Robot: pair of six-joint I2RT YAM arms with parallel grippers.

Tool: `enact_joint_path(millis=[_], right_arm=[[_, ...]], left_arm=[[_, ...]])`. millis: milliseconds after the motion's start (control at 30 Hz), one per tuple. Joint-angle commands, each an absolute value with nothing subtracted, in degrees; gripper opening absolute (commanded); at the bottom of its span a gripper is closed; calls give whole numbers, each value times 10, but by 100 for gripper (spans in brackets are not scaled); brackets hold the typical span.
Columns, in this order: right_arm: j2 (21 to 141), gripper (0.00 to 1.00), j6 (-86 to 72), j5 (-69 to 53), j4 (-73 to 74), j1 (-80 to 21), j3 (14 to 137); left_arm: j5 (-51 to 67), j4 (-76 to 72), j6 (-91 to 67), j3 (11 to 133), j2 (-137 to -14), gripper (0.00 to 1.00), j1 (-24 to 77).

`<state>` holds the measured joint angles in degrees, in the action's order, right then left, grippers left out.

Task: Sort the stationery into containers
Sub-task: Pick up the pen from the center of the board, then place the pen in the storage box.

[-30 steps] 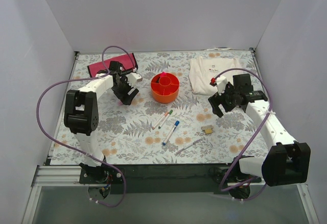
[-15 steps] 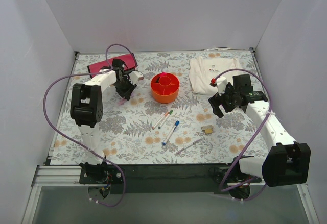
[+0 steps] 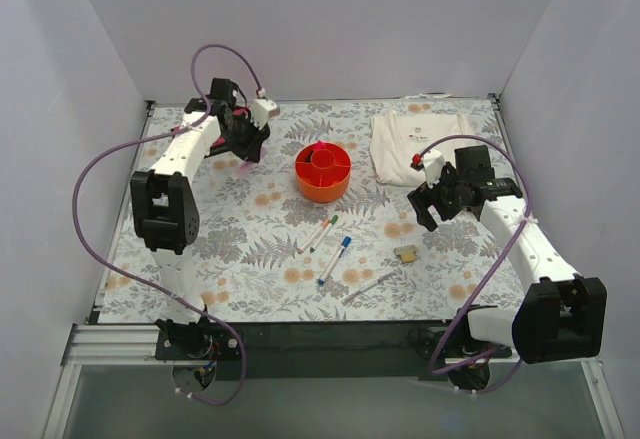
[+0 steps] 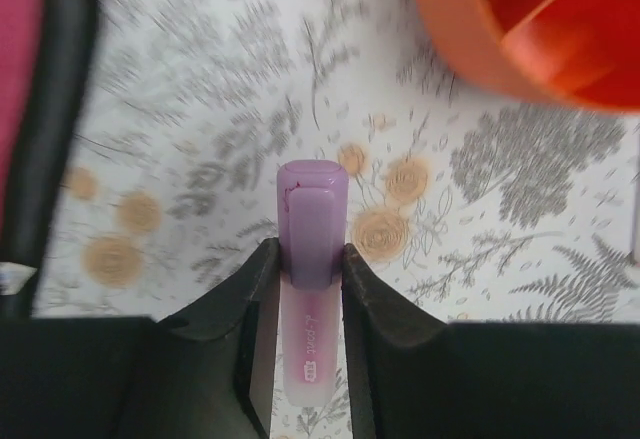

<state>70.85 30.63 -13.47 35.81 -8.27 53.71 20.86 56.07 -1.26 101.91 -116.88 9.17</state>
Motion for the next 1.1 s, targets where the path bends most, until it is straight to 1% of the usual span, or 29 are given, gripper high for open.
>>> enact_joint_path(millis=[0, 33, 67, 100, 133, 167, 233, 267, 300, 367, 500, 633, 1067], right_arm=[[695, 93, 306, -141, 342, -80, 530], [694, 93, 306, -142, 342, -80, 530], [693, 93, 306, -141, 342, -80, 531], [692, 93, 305, -140, 342, -80, 531], [693, 93, 304, -139, 343, -81, 533], [691, 93, 304, -138, 343, -80, 534], [690, 93, 301, -134, 344, -80, 539], [688, 93, 301, -134, 345, -80, 541], [686, 93, 301, -133, 344, -80, 541], [681, 93, 300, -130, 344, -81, 539], [665, 93, 297, -129, 345, -80, 526], [650, 93, 296, -128, 345, -81, 510], [649, 93, 301, -121, 345, -78, 506]], left_arm=[[285, 483, -119, 1060, -1044, 0, 96], [296, 449, -150, 1040, -1032, 0, 104], [306, 364, -173, 1016, -1016, 0, 110], [317, 310, -191, 979, -983, 0, 117], [343, 253, -222, 906, -963, 0, 130], [348, 130, -240, 862, -948, 0, 137], [350, 13, -271, 777, -921, 0, 157], [345, -75, -304, 767, -921, 0, 163], [339, -101, -324, 765, -929, 0, 169], [335, -127, -379, 793, -969, 0, 173], [320, -176, -426, 821, -1017, 0, 173], [327, -177, -424, 842, -1045, 0, 180], [327, -178, -412, 822, -1092, 0, 201]])
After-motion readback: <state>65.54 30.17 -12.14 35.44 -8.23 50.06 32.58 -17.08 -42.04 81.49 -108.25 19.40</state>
